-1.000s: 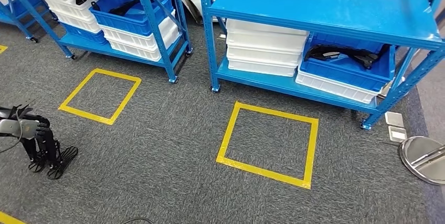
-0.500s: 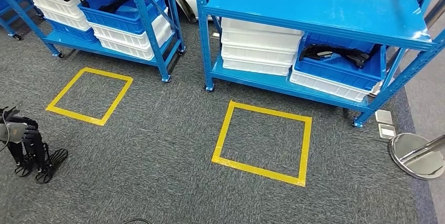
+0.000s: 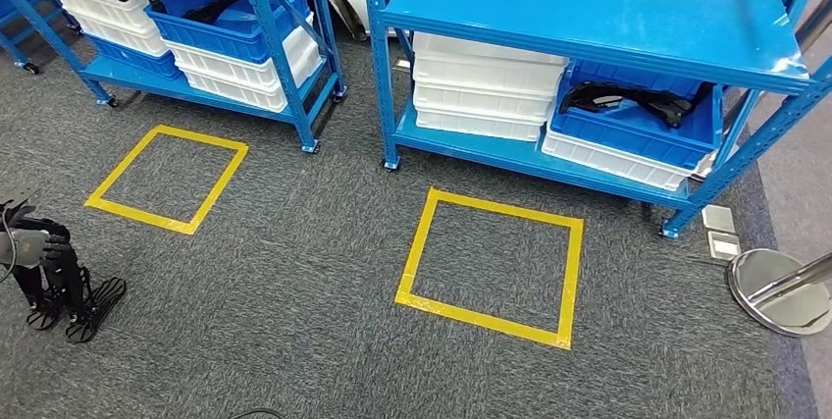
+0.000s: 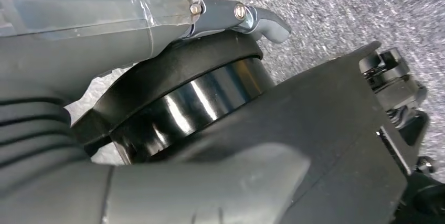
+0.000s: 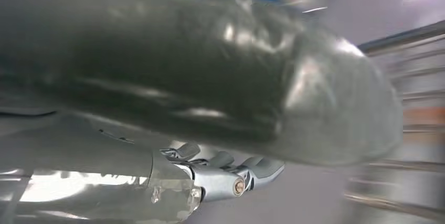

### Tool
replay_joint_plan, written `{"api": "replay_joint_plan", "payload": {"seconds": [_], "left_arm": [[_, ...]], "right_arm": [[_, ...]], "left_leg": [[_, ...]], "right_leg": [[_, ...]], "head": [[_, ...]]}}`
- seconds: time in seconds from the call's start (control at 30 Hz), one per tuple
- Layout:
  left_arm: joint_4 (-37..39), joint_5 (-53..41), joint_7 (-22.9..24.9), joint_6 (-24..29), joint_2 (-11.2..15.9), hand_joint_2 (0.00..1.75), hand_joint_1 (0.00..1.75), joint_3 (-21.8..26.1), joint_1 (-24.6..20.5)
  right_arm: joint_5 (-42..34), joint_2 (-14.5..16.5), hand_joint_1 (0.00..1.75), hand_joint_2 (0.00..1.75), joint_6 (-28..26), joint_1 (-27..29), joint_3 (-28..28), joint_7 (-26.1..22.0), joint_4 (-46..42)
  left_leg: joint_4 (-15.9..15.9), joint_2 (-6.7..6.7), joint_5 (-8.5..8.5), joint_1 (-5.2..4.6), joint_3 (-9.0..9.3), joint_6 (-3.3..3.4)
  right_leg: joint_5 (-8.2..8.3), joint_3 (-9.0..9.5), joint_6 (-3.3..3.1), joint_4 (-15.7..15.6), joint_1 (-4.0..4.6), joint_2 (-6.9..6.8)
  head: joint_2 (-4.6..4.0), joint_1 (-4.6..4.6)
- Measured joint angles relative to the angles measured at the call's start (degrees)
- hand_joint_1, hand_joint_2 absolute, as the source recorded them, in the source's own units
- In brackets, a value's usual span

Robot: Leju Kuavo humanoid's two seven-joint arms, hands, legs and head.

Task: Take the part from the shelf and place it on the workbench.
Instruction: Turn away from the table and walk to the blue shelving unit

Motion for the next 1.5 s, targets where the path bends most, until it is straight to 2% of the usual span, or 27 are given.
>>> {"api": "replay_joint_plan", "payload": {"seconds": [0.1, 0.2, 0.3, 0.43, 0.57, 0.73, 0.77, 0.87, 0.9, 1.13, 1.5], "left_arm": [[-0.18, -0.73, 1.79, 0.66, 0.01, 1.75, 0.0, -0.47, -0.23], [-0.35, -0.26, 2.5, 1.59, 0.03, 1.75, 0.0, -0.75, -0.28], [-0.37, -0.05, 2.57, 2.9, 0.04, 1.75, 0.0, -0.75, -0.28], [-0.49, -0.1, 2.57, 3.9, 0.04, 1.75, 0.0, -0.75, -0.69], [-0.86, 0.2, 2.59, 4.9, 0.07, 1.75, 0.0, -0.74, -1.04], [-1.3, 1.0, 2.66, 5.7, 0.07, 1.75, 0.0, -0.69, -1.34], [-1.33, 0.93, 2.66, 5.7, 0.07, 1.75, 0.0, -0.64, -1.36], [-1.36, -0.36, 2.66, 5.27, 0.09, 0.44, 0.0, 0.29, -1.06], [-1.37, -1.22, 2.66, 4.97, 0.12, 0.0, 0.0, 0.91, -0.82], [-1.37, -8.26, 2.64, 2.4, 0.56, 0.0, 0.0, 6.72, 1.58], [-1.39, -19.84, 2.23, -1.99, 1.32, 0.0, 0.0, 20.08, 5.1]], "right_arm": [[-8.69, 2.05, 0.0, 0.0, 5.08, -3.97, 7.67, 1.54, 22.02], [-8.37, 5.0, 0.0, 0.0, 8.96, -7.32, 15.72, 6.11, 39.61], [-6.64, 6.85, 0.0, 0.0, 11.71, -8.98, 22.47, 9.77, 50.0], [-5.68, 7.2, 0.0, 0.0, 13.28, -10.37, 29.81, 11.47, 59.08], [-4.81, 6.85, 0.0, 1.75, 13.51, -11.03, 36.15, 10.06, 64.67], [-5.01, 5.88, 0.0, 1.75, 12.23, -11.64, 44.6, 6.77, 66.52], [-5.1, 5.68, 0.0, 1.31, 12.11, -11.77, 46.11, 6.67, 66.76], [-4.56, 5.06, 0.0, 0.0, 12.47, -11.83, 49.12, 6.32, 67.47], [-4.14, 4.85, 0.0, 0.0, 12.83, -11.76, 49.63, 6.11, 67.67], [-0.64, 3.73, 0.0, 0.0, 16.2, -11.02, 50.71, 4.49, 68.79], [5.22, 2.57, 0.0, 0.0, 21.8, -9.19, 48.65, 1.82, 69.85]], "left_leg": [[-0.01, -0.01, 0.0, 0.23, 0.11, -0.1], [-0.09, -0.26, 0.07, 0.27, 0.27, -0.22], [-0.26, -0.37, 0.13, 0.29, 0.37, -0.37], [-0.38, -0.28, 0.06, 0.32, 0.5, -0.5], [-0.41, -0.23, 0.02, 0.32, 0.6, -0.56], [-0.42, -0.19, -0.01, 0.3, 0.67, -0.59], [-0.42, -0.19, -0.01, 0.3, 0.69, -0.59], [-0.42, -0.18, -0.02, 0.28, 0.75, -0.6], [-0.42, -0.16, -0.02, 0.28, 0.76, -0.6], [-0.41, -0.11, -0.06, 0.28, 0.8, -0.64], [-0.42, -0.03, -0.08, 0.29, 0.83, -0.67]], "right_leg": [[-0.02, 0.02, -0.09, -0.01, 0.15, -0.01], [-0.11, 0.05, -0.27, -0.01, 0.19, -0.2], [-0.17, 0.06, -0.39, 0.01, 0.21, -0.27], [-0.27, 0.1, -0.55, 0.02, 0.25, -0.21], [-0.31, 0.18, -0.61, 0.02, 0.25, -0.16], [-0.31, 0.26, -0.61, 0.02, 0.24, -0.14], [-0.31, 0.28, -0.61, 0.02, 0.24, -0.14], [-0.32, 0.34, -0.61, 0.02, 0.22, -0.12], [-0.32, 0.34, -0.61, 0.02, 0.22, -0.1], [-0.32, 0.33, -0.61, 0.02, 0.22, -0.05], [-0.32, 0.35, -0.62, 0.02, 0.23, 0.03]], "head": [[0.0, 0.02], [0.0, -0.02], [0.0, -0.05], [0.0, -0.04], [0.0, -0.04], [0.0, -0.03], [0.0, -0.03], [0.0, -0.03], [0.0, -0.03], [0.0, -0.04], [0.0, -0.03]]}}
